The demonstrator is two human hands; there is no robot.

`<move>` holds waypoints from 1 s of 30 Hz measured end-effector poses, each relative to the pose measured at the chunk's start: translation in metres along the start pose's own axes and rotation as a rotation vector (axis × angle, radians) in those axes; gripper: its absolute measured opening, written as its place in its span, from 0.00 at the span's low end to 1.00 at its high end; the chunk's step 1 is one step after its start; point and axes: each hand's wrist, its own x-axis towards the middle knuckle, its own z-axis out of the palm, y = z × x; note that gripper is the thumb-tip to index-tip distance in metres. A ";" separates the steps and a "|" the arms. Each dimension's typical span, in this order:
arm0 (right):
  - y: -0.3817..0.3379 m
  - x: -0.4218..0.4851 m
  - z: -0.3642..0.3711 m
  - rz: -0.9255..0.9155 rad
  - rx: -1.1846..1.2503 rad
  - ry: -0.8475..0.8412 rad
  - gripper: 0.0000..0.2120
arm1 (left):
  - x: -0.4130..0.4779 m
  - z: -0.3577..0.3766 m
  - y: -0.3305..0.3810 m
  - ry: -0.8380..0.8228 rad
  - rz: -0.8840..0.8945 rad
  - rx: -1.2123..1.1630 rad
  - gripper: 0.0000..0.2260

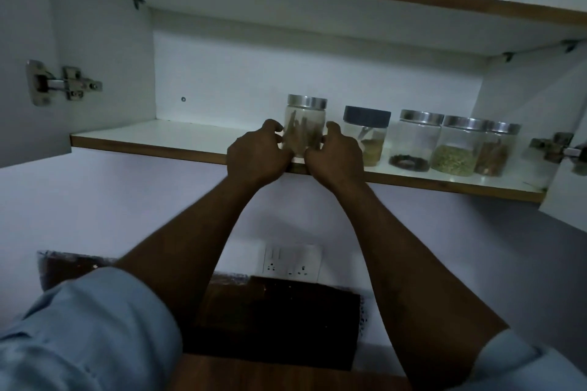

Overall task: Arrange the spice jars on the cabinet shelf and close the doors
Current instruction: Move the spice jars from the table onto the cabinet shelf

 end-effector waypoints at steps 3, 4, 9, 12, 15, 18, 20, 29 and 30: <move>0.000 -0.003 0.004 -0.031 -0.022 0.047 0.24 | -0.002 0.010 0.001 0.073 0.028 0.036 0.20; -0.001 -0.004 0.005 -0.034 -0.026 0.053 0.24 | -0.002 0.011 0.000 0.090 0.037 0.039 0.20; -0.001 -0.004 0.006 -0.023 -0.024 0.070 0.25 | -0.002 0.014 -0.003 0.108 0.069 0.053 0.21; -0.002 -0.005 0.004 -0.014 -0.036 0.057 0.25 | -0.002 0.014 -0.004 0.093 0.065 0.064 0.22; -0.003 -0.010 0.003 -0.012 -0.053 0.049 0.22 | -0.008 0.008 -0.005 0.074 0.102 0.092 0.23; -0.008 -0.019 -0.002 0.019 -0.064 0.047 0.20 | -0.021 -0.001 -0.003 0.033 0.158 0.122 0.22; -0.011 -0.032 -0.007 -0.016 -0.059 0.051 0.21 | -0.037 -0.009 -0.001 0.019 0.180 0.110 0.21; 0.006 -0.211 0.045 -0.115 0.188 -0.206 0.16 | -0.202 -0.012 -0.059 -0.128 0.182 -0.051 0.22; 0.012 -0.234 0.055 -0.089 0.191 -0.271 0.15 | -0.228 -0.009 -0.071 -0.211 0.146 -0.056 0.23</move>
